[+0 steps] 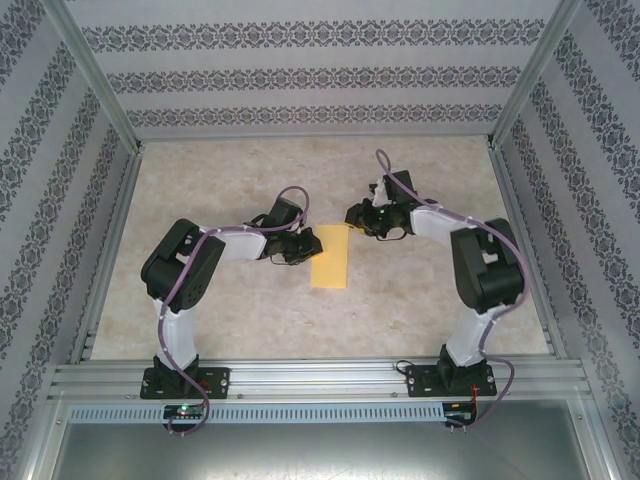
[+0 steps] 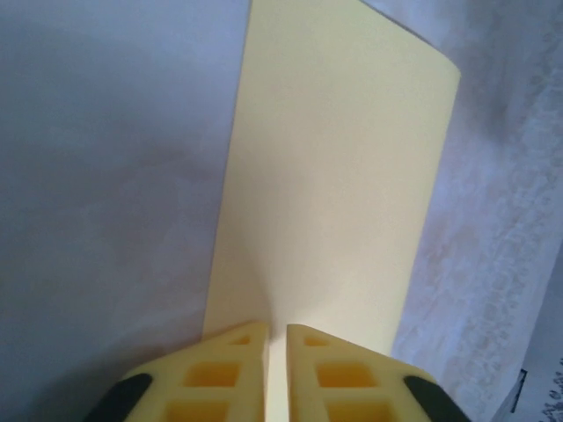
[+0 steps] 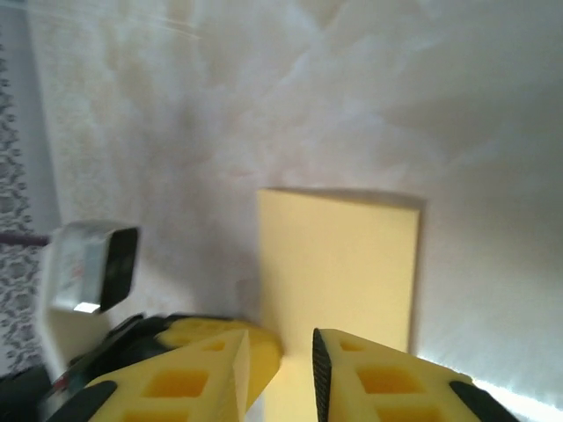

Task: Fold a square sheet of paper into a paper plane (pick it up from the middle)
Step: Fold the square sheet of paper in half at the center of the table, then fold the triangle a second time at the center of the table.

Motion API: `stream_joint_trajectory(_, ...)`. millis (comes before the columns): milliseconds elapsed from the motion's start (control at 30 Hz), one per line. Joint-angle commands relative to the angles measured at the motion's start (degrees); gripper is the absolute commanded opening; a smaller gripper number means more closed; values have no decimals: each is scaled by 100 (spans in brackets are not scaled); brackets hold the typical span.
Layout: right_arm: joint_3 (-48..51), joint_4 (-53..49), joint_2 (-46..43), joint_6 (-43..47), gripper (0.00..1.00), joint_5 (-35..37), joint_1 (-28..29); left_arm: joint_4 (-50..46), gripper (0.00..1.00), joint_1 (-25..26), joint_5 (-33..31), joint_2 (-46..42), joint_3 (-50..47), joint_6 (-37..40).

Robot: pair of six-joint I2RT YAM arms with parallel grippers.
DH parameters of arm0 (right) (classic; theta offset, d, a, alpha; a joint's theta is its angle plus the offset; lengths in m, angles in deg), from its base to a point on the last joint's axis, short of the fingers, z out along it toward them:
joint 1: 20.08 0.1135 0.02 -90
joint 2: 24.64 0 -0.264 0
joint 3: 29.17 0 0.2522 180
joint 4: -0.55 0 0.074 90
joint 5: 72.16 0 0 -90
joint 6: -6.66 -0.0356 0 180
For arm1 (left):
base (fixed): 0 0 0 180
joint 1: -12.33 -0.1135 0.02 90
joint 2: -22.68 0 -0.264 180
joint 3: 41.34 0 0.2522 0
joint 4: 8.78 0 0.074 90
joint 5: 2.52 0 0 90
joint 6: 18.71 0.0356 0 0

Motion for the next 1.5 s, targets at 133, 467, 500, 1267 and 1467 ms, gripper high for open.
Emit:
stream_joint_trajectory(133, 943, -57, -686, -196, 36, 70, 219, -678, 33, 61, -465, -951, 56, 188)
stream_joint_trajectory(467, 948, 16, -331, -198, 41, -13, 427, -786, 44, 24, -719, -836, -119, -87)
stream_joint_trajectory(500, 924, -3, -280, -194, 41, -20, 438, -744, 44, 29, -708, -813, -127, -113)
stream_joint_trajectory(1267, 777, 233, 193, -313, 42, -115, 558, -670, 44, -40, -414, -385, 44, -200)
stream_joint_trajectory(1467, 851, 185, 268, -269, 42, -16, 550, -639, 44, -38, -320, -317, 92, -187)
